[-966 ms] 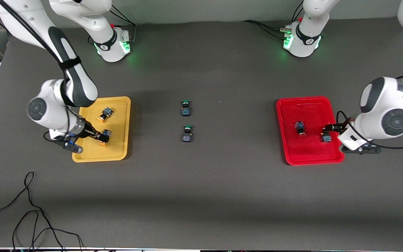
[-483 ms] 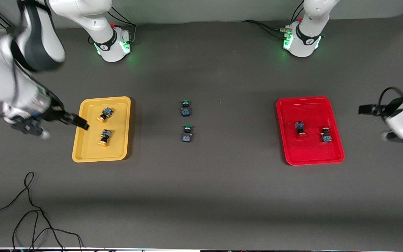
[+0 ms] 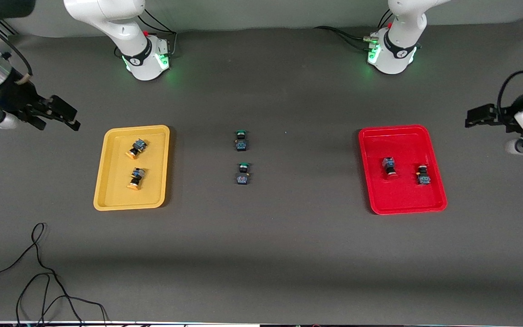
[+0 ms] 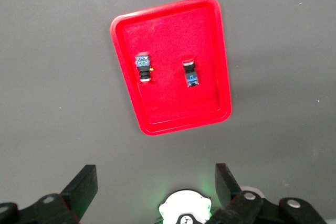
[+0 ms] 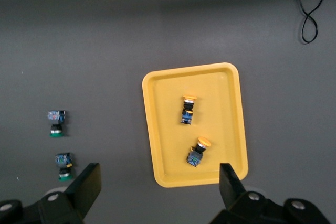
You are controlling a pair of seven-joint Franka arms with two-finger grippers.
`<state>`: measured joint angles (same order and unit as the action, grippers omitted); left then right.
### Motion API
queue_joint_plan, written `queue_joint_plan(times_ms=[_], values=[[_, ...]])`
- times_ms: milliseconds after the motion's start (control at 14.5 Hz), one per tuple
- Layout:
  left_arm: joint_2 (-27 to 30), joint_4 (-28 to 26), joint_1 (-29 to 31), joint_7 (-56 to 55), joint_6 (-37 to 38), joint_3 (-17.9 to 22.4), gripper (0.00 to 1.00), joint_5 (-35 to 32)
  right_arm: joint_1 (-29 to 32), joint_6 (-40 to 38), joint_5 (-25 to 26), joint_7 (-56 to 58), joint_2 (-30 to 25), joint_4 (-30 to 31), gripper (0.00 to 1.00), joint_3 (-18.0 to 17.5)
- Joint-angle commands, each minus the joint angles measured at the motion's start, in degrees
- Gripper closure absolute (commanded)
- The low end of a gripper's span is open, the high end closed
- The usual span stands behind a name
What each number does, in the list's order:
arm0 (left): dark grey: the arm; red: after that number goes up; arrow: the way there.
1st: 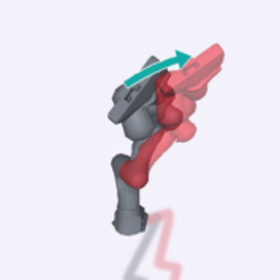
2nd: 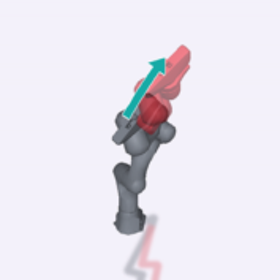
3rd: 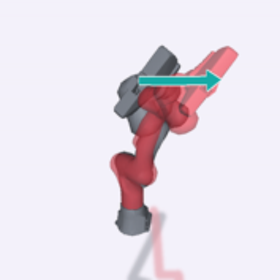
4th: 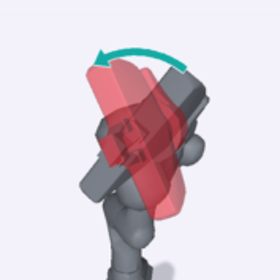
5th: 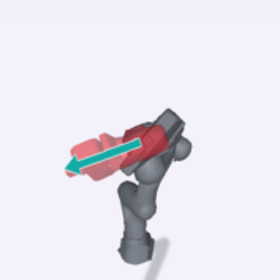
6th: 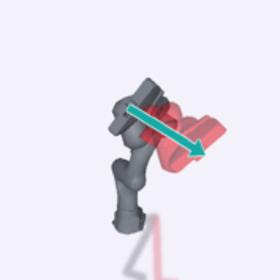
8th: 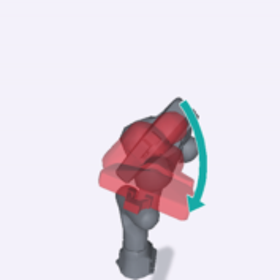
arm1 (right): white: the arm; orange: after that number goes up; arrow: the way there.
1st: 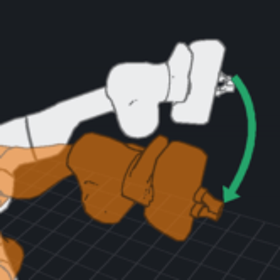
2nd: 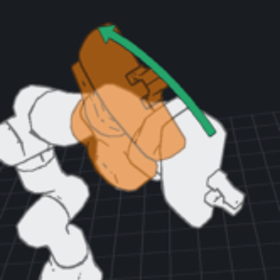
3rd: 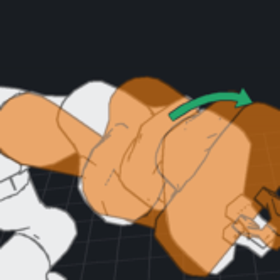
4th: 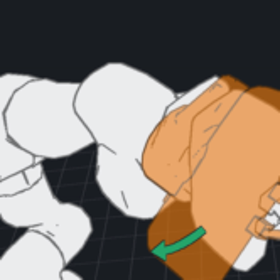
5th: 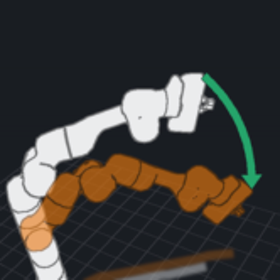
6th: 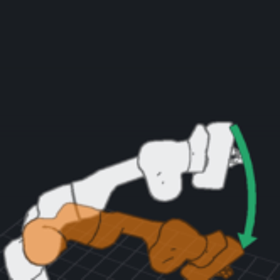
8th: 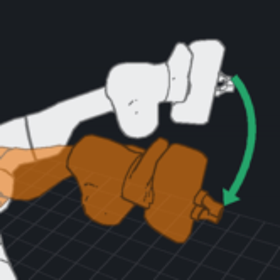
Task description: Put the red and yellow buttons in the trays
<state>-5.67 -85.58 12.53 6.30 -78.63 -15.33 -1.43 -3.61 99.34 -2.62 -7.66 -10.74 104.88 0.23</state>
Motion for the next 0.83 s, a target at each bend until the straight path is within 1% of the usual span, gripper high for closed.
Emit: queue_joint_plan(times_ms=[0,138,276,552,759], values=[[3.3,-4.9,-10.8,1.3,-3.8,10.1,0.00,0.9,2.5,-2.0,0.7,4.0,2.4,-2.5,0.00,-2.0],[3.8,-6.4,-11.0,1.3,-5.9,10.2,0.00,0.8,2.6,-2.0,0.8,4.3,3.0,-3.0,0.00,-2.1],[4.0,-6.2,-11.6,1.1,-6.1,10.5,0.00,0.8,2.2,-2.1,1.1,3.9,3.0,-3.2,0.00,-2.2],[4.1,-6.0,-15.4,1.1,-5.9,14.1,0.00,0.6,2.2,-2.2,1.1,3.4,3.4,-3.1,0.00,-2.2],[4.0,-5.9,-15.0,1.2,-5.7,14.0,0.00,0.8,2.2,-2.2,1.1,3.4,3.5,-3.1,0.00,-2.0]])
